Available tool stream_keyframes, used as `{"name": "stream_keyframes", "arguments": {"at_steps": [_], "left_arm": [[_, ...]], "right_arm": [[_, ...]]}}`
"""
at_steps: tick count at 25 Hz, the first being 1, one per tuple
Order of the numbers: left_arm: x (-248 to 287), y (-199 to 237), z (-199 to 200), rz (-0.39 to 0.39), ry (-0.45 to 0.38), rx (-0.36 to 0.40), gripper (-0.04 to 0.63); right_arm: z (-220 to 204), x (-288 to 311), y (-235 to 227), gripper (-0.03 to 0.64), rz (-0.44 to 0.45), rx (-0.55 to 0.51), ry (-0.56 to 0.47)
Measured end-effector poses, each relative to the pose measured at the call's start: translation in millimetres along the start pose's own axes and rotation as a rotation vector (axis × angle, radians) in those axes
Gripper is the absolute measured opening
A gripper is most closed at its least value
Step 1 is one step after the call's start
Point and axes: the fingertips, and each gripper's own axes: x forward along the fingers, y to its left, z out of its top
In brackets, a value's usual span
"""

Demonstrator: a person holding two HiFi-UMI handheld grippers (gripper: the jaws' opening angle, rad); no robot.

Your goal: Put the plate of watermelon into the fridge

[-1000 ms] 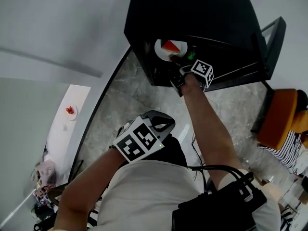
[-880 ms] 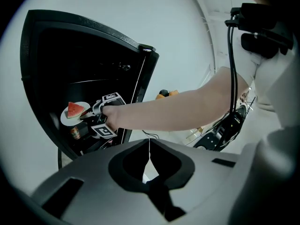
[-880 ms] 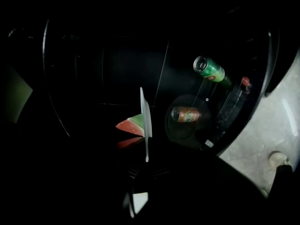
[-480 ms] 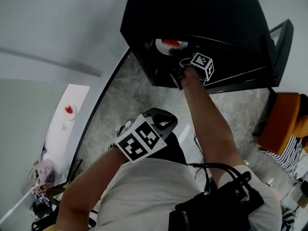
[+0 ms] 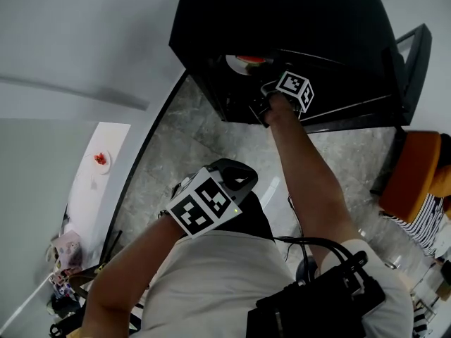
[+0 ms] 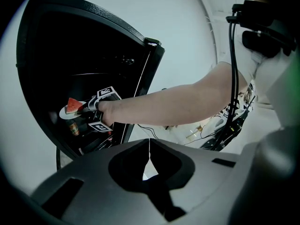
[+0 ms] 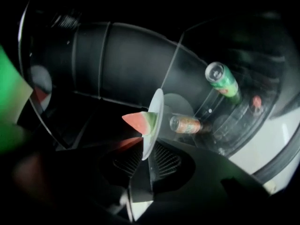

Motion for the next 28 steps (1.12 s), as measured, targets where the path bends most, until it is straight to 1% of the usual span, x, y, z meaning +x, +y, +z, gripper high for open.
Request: {"name": "stream_keyframes", "arguments": {"at_steps": [3, 5, 7, 8, 11, 14, 19, 23, 25, 28], "left_arm": [[1.3, -1.9, -0.3, -0.008, 0.002, -0.006, 0.013], [1.6, -1.3, -0.8, -0.010, 0.000, -0.015, 0.014], [2.1, -1.7, -2.7, -0.012, 0.004, -0.020, 0.013], [2.4, -1.9, -3.6, -0.013, 0.006, -0.020, 0.014], [3.2, -1.6, -4.4, -0.017, 0.011, -0.018, 0.014], [3.6, -1.4, -4.2, -0.019, 0.015, -0.018, 0.013], [5.2, -5.7, -3.0, -0.028, 0.022, -0.013, 0.013], [3.7, -8.0, -3.4, -0.034, 0.029, -0.011, 0.012], [3.1, -7.4, -2.0, -0.033, 0.025, -0.016, 0.013], [2.5, -6.2, 0.4, -0.032, 0.019, -0.015, 0.014]], "right_arm": [[-2.4, -1.6, 4.4, 0.096, -0.002, -0.090, 0.026], [-5.9, -0.5, 10.0, 0.120, -0.004, -0.162, 0.056], [-10.7, 0.3, 13.4, 0.159, -0.006, -0.215, 0.088], [-12.9, 0.2, 14.1, 0.167, -0.010, -0.242, 0.103], [-16.7, -1.6, 13.0, 0.194, -0.048, -0.345, 0.149], [-21.2, -5.0, 7.7, 0.196, -0.106, -0.436, 0.190], [-22.7, -10.7, -4.2, 0.196, -0.213, -0.541, 0.237], [-25.2, -13.7, -12.5, 0.196, -0.308, -0.684, 0.304], [-25.6, -14.0, -14.5, 0.196, -0.337, -0.743, 0.332], [-25.3, -14.1, -16.0, 0.196, -0.364, -0.798, 0.351]]}}
